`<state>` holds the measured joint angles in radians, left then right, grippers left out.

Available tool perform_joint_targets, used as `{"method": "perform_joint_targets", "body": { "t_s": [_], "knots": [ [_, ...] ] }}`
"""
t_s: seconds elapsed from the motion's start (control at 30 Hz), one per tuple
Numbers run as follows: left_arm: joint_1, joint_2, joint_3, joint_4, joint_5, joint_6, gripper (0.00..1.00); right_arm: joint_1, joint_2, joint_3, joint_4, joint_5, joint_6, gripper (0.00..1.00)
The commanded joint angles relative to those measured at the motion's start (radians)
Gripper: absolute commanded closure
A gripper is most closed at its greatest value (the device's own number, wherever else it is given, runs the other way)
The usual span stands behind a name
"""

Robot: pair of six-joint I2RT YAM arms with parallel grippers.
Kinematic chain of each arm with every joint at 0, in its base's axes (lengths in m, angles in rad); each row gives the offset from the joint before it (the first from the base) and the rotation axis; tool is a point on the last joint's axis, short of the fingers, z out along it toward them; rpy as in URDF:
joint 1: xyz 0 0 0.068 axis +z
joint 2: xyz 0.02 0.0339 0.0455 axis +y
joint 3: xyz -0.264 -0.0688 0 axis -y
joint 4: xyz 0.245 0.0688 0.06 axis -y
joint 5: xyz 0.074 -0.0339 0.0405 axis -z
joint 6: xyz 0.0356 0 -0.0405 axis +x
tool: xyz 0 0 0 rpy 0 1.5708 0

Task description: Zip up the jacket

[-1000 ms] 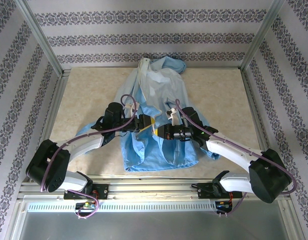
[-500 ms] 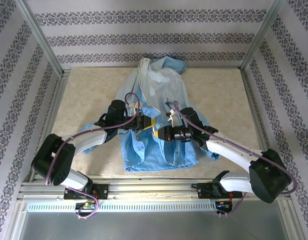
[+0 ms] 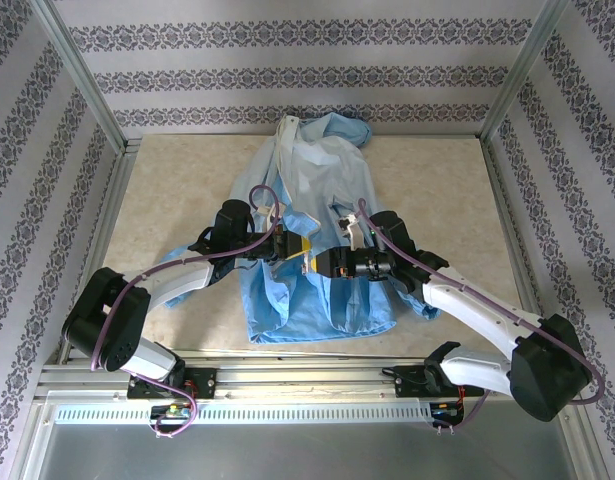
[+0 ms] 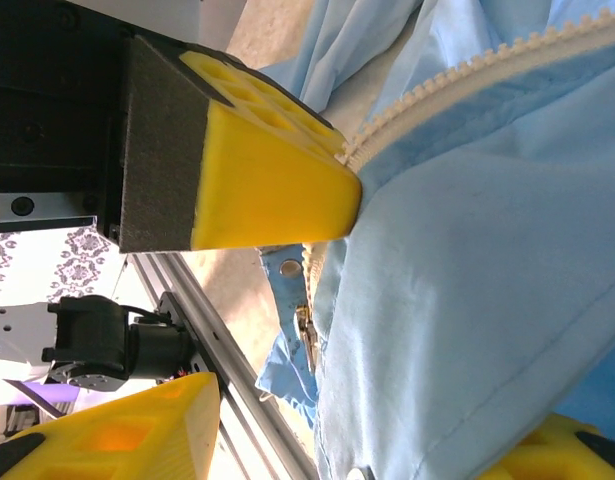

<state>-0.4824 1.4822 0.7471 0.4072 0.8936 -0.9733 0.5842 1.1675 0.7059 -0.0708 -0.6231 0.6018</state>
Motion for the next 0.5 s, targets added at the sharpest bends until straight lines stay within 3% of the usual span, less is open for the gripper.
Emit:
{"method": "perform_joint_targets", "body": {
  "t_s": [0.0,0.17,0.47],
  "knots": [
    [0.007,-0.005,0.009,0.055,-0.005,0.002,1.00,-0.007,-0.003,0.030,-0.011,-0.026,-0.014,0.51],
    [0.007,0.004,0.000,0.086,-0.007,-0.018,1.00,-0.007,0.004,0.040,-0.014,-0.024,-0.017,0.56],
    [0.007,0.003,-0.011,0.102,-0.005,-0.027,1.00,-0.005,0.056,0.050,-0.001,-0.041,-0.011,0.52]
  ]
}}
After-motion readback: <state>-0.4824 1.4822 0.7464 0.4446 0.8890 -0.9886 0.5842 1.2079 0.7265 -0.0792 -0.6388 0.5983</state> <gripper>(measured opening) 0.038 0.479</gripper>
